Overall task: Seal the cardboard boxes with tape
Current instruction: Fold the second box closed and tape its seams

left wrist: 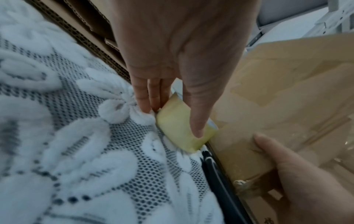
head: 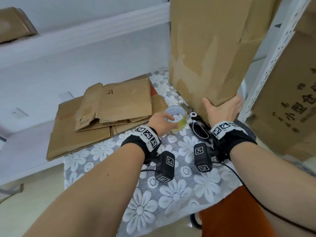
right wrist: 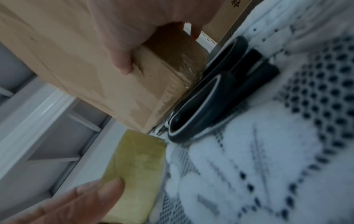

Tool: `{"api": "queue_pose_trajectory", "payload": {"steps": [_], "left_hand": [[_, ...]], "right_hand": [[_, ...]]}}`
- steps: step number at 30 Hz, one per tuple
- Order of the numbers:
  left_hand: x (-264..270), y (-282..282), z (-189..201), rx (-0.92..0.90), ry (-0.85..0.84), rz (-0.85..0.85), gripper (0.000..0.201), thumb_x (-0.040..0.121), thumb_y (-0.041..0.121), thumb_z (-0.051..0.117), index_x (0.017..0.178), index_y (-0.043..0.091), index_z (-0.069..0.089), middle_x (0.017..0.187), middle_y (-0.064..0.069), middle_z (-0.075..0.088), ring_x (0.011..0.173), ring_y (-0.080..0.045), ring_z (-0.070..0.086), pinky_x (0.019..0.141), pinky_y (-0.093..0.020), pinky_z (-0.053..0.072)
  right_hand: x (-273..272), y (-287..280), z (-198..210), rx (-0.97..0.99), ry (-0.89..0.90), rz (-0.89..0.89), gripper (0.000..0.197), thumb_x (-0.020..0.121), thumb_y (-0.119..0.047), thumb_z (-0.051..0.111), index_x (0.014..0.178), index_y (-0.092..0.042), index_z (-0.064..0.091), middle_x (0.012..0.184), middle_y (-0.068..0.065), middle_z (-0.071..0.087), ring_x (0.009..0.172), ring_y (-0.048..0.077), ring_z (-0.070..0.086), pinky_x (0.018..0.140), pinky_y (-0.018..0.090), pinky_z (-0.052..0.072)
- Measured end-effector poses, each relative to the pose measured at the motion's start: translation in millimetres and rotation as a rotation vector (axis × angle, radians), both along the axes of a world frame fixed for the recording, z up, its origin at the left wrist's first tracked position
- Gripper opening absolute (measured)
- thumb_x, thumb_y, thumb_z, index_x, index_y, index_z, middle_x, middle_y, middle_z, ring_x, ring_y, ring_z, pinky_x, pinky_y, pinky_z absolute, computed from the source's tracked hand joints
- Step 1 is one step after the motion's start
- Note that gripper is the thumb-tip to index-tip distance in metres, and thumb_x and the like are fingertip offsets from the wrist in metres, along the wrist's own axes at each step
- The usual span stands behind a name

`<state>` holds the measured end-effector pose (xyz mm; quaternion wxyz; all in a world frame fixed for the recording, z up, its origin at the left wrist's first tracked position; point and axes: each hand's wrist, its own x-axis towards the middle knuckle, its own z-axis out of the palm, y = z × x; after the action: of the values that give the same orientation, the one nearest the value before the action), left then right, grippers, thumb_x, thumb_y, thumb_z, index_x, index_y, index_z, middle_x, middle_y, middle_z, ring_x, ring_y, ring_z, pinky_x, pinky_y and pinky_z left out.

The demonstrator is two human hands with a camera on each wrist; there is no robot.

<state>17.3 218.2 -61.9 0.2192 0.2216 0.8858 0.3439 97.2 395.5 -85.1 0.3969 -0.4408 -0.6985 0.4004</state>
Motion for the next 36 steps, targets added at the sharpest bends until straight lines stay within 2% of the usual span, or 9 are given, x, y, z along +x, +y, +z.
{"api": "queue_pose_trajectory", "payload": {"steps": [5,12,14,17,19,21,26,31,36], "left_hand": [[7.2,-2.0,4.8,0.034,-0.038,0.007,0.039,0.083,0.026,0.077,0.118,0.017,0.064,0.132,-0.002,0.057,0.089,-0.009,0.056,0.074,-0.021,0.043],[9.4,-7.0,9.2,0.081,-0.176,0.004,0.042,0.086,0.028,0.074,0.125,0.017,0.063,0.105,0.008,0.056,0.085,-0.014,0.063,0.075,-0.024,0.052],[9.3,-6.4,10.3,0.096,-0.194,0.014,0.045,0.085,0.028,0.075,0.127,0.02,0.061,0.104,0.008,0.058,0.086,-0.016,0.064,0.081,-0.027,0.055],[10.3,-2.0,10.6,0.117,-0.241,-0.004,0.05,0.084,0.03,0.076,0.131,0.025,0.059,0.137,0.001,0.053,0.109,-0.019,0.062,0.098,-0.037,0.052],[12.7,1.5,11.5,0.144,-0.275,-0.016,0.055,0.085,0.026,0.075,0.136,0.022,0.055,0.143,0.001,0.048,0.115,-0.019,0.059,0.095,-0.032,0.053],[16.1,4.8,11.3,0.153,-0.311,-0.027,0.06,0.086,0.021,0.074,0.141,0.018,0.05,0.14,0.002,0.046,0.112,-0.017,0.059,0.085,-0.025,0.055],[21.1,8.8,-0.7,0.162,-0.354,-0.05,0.068,0.081,0.018,0.079,0.141,0.025,0.049,0.145,-0.006,0.043,0.11,-0.02,0.061,0.092,-0.036,0.056],[31.0,12.6,-5.5,0.264,-0.419,-0.002,0.066,0.08,0.01,0.078,0.138,0.028,0.051,0.139,-0.008,0.043,0.115,-0.02,0.056,0.095,-0.043,0.054],[41.2,26.5,-5.0,0.319,-0.52,-0.012,0.069,0.083,0.006,0.074,0.144,0.023,0.044,0.127,-0.007,0.044,0.117,-0.027,0.058,0.099,-0.043,0.051]], "right_hand": [[-5.3,4.3,-3.6,-0.09,0.153,0.031,0.088,0.05,-0.058,0.072,0.119,-0.017,0.034,0.113,0.011,0.057,0.106,0.026,0.055,0.098,0.046,0.044],[-8.6,17.0,-12.0,-0.067,0.151,0.021,0.087,0.054,-0.049,0.079,0.122,-0.024,0.031,0.113,0.016,0.058,0.107,0.027,0.057,0.099,0.045,0.044],[-8.2,19.2,-7.2,-0.073,0.131,0.006,0.091,0.06,-0.033,0.086,0.131,-0.02,0.031,0.119,0.016,0.056,0.11,0.028,0.055,0.101,0.046,0.042],[-6.1,26.6,-7.2,-0.084,0.131,-0.028,0.092,0.061,-0.027,0.087,0.133,-0.022,0.03,0.118,0.015,0.056,0.109,0.033,0.055,0.097,0.047,0.045],[-4.6,28.5,-8.5,-0.09,0.117,-0.022,0.092,0.062,-0.026,0.087,0.134,-0.023,0.029,0.117,0.016,0.056,0.108,0.034,0.055,0.097,0.048,0.045],[-5.8,29.7,-7.4,-0.088,0.119,-0.014,0.091,0.064,-0.022,0.086,0.136,-0.016,0.03,0.12,0.014,0.053,0.111,0.032,0.053,0.101,0.047,0.043],[-8.6,23.3,-8.2,-0.049,0.157,-0.038,0.092,0.065,-0.022,0.086,0.137,-0.014,0.028,0.121,0.017,0.052,0.11,0.031,0.053,0.098,0.046,0.044],[-3.2,14.5,-2.2,0.021,0.225,0.021,0.085,0.074,-0.021,0.08,0.139,-0.003,0.03,0.136,0.012,0.041,0.128,0.026,0.039,0.108,0.027,0.029],[-9.2,7.2,2.7,0.013,0.2,0.108,0.086,0.069,-0.024,0.082,0.136,-0.009,0.03,0.134,0.009,0.045,0.126,0.025,0.043,0.109,0.041,0.035]]}}
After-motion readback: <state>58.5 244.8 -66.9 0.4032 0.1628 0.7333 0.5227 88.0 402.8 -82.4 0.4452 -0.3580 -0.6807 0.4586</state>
